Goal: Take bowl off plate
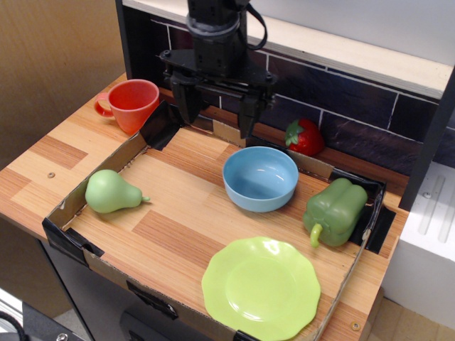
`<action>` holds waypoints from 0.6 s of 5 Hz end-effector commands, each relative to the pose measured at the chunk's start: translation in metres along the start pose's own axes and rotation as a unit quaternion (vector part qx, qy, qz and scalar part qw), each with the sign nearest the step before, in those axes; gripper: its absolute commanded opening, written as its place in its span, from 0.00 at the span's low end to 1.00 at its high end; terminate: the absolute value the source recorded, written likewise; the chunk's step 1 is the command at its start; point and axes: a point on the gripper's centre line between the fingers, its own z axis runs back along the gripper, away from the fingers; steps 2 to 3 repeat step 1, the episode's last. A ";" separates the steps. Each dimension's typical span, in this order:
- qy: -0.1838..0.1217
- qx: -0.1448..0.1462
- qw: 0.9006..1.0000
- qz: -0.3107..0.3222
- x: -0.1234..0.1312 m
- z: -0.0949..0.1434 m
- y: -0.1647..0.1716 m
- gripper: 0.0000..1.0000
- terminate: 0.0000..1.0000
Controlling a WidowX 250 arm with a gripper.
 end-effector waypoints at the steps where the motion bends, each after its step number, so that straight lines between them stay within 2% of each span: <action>1: -0.025 -0.001 1.000 -0.001 -0.007 0.017 0.007 1.00 1.00; 3: -0.025 -0.001 1.000 -0.001 -0.007 0.017 0.007 1.00 1.00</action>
